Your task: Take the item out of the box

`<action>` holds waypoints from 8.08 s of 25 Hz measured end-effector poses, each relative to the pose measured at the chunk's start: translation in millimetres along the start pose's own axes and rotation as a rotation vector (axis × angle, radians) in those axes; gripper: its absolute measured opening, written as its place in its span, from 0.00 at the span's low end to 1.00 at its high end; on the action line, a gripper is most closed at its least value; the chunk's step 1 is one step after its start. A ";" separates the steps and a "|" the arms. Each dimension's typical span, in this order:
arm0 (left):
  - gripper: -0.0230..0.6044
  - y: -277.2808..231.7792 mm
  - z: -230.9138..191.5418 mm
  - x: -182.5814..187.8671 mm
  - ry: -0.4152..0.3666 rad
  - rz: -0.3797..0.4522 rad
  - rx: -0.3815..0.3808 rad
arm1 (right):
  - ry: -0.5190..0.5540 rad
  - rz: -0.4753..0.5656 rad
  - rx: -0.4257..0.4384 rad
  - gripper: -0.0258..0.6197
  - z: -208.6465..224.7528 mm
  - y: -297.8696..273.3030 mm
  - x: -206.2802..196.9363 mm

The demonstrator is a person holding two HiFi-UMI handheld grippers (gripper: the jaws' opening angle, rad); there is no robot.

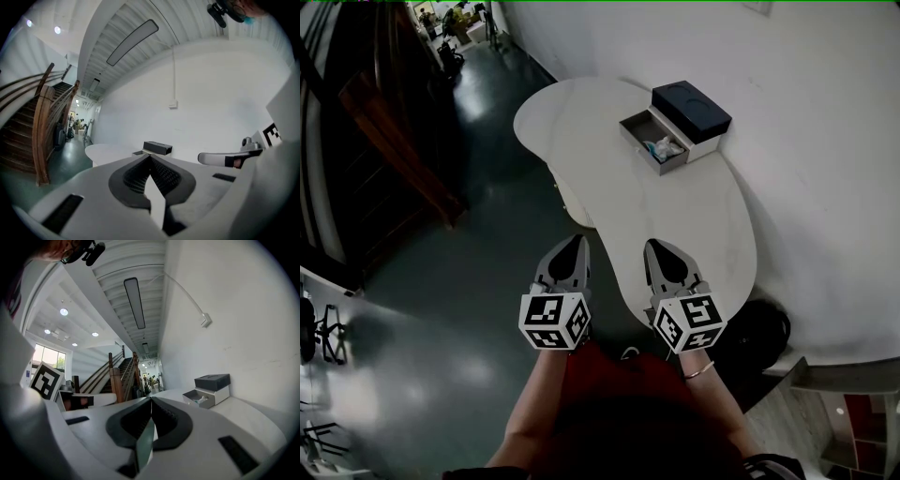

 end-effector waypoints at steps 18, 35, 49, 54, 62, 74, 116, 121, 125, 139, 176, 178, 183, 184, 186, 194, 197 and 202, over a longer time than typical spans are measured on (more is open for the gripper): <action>0.08 -45.8 -60.1 -8.5 0.052 -0.054 -0.047 | -0.043 -0.053 -0.108 0.06 0.2 -50.3 -16.5; 0.13 -144.1 -172.2 2.1 0.054 -0.123 -0.196 | -0.063 -0.099 -0.240 0.06 -18.9 -189.2 -22.9; 0.21 -190.9 -216.7 -1.4 0.023 -0.201 -0.354 | -0.103 -0.119 -0.415 0.06 -29.3 -236.3 -34.9; 0.24 -198.9 -214.8 -2.4 0.019 -0.216 -0.388 | -0.134 -0.137 -0.471 0.06 -28.8 -232.0 -42.7; 0.24 -216.1 -198.8 -3.6 -0.010 -0.230 -0.448 | -0.164 -0.133 -0.554 0.06 -13.2 -225.6 -48.9; 0.25 -256.9 -171.9 -8.3 -0.054 -0.266 -0.508 | -0.202 -0.107 -0.644 0.06 34.2 -223.2 -47.1; 0.32 -450.2 -23.2 -31.7 -0.400 -0.456 -0.837 | -0.260 -0.098 -0.871 0.06 164.0 -216.8 -34.5; 0.32 -467.6 -15.1 -41.7 -0.486 -0.496 -0.901 | -0.281 -0.099 -0.922 0.06 170.2 -228.1 -36.1; 0.32 -479.7 -5.4 -49.1 -0.556 -0.527 -0.954 | -0.297 -0.110 -0.955 0.06 174.5 -233.0 -39.7; 0.32 -504.8 14.9 -75.8 -0.733 -0.646 -1.043 | -0.334 -0.132 -1.015 0.06 195.5 -238.1 -50.9; 0.21 -521.4 34.7 -111.0 -0.938 -0.865 -1.057 | -0.412 -0.156 -0.988 0.06 216.0 -230.0 -66.9; 0.20 -521.1 34.0 -110.0 -0.935 -0.861 -1.063 | -0.415 -0.157 -0.989 0.06 215.2 -230.7 -67.0; 0.18 -517.3 34.1 -101.3 -0.924 -0.829 -1.090 | -0.415 -0.158 -0.995 0.06 213.5 -231.4 -65.5; 0.18 -515.5 35.1 -97.9 -0.922 -0.818 -1.099 | -0.414 -0.157 -0.999 0.06 213.1 -231.3 -65.1; 0.18 -511.8 36.1 -91.5 -0.929 -0.794 -1.117 | -0.411 -0.154 -1.007 0.06 212.0 -231.5 -64.4; 0.18 -502.5 31.0 -61.8 -0.884 -0.702 -1.148 | -0.395 -0.148 -1.031 0.06 203.7 -234.7 -58.7; 0.18 -497.3 29.0 -48.3 -0.842 -0.661 -1.167 | -0.393 -0.138 -1.044 0.06 200.8 -236.0 -56.2; 0.18 -488.2 21.3 -33.7 -0.786 -0.633 -1.193 | -0.386 -0.121 -1.069 0.06 194.1 -237.9 -50.1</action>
Point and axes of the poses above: the fingertips, and each gripper's own axes: y backward along the fingers, z to its right, x out of its top, the point moved 6 cm from there along y, backward along the fingers
